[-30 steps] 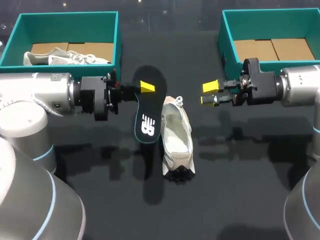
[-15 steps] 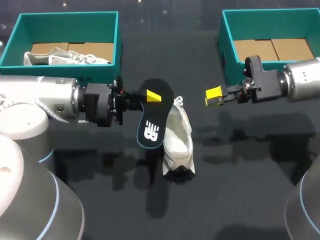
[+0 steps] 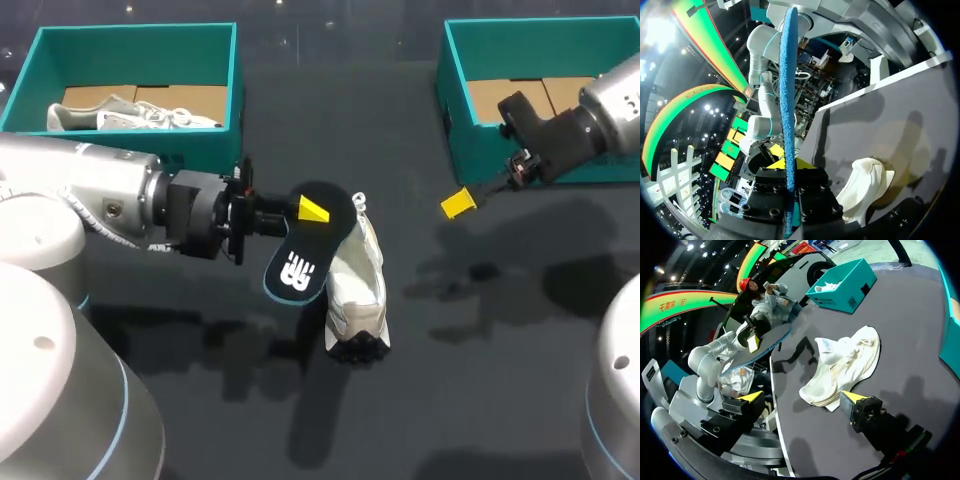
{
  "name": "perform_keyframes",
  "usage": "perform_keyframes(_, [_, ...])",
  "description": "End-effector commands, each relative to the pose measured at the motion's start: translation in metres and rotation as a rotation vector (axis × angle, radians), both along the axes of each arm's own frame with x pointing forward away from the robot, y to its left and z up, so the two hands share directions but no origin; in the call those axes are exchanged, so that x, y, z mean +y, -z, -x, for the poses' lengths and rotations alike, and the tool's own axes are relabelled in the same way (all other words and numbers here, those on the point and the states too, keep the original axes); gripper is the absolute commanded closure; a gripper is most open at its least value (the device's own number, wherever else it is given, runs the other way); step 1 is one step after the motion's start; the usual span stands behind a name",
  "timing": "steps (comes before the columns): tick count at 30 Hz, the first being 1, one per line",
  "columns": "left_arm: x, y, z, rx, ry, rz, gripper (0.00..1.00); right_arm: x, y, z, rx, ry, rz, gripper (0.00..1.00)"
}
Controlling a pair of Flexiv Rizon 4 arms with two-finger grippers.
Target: Take the shoe out of the shoebox, open the shoe tongue, remove and reinsert the insole, then place the shoe into the shoebox
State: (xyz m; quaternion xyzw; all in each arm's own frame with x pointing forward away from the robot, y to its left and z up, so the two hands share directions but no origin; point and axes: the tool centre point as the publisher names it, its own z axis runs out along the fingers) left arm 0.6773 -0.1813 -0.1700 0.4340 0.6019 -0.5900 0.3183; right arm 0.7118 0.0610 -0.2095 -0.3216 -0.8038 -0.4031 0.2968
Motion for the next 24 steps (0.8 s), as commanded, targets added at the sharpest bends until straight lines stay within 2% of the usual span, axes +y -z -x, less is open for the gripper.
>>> perform_keyframes(1, [0.002,0.000,-0.001,0.000,0.006,-0.003,1.00,0.000,-0.004,0.000,0.004,-0.015,0.029,0.00])
perform_keyframes(15, [0.002,0.000,-0.001,0.000,0.006,-0.003,1.00,0.000,-0.004,0.000,0.004,-0.015,0.029,0.00])
perform_keyframes(16, [0.001,0.000,0.004,-0.020,0.006,-0.010,1.00,0.000,-0.002,0.001,-0.028,-0.004,0.090,0.00])
perform_keyframes(18, [0.001,-0.004,0.016,-0.069,0.019,-0.016,1.00,-0.004,-0.003,0.006,-0.199,-0.040,0.046,0.00])
perform_keyframes(20, [0.004,-0.008,0.027,-0.095,0.016,-0.016,1.00,-0.007,-0.003,0.015,-0.342,-0.065,0.114,0.00])
perform_keyframes(24, [0.010,-0.017,0.052,-0.148,-0.006,-0.017,1.00,-0.010,0.007,0.028,-0.493,-0.101,0.186,0.00])
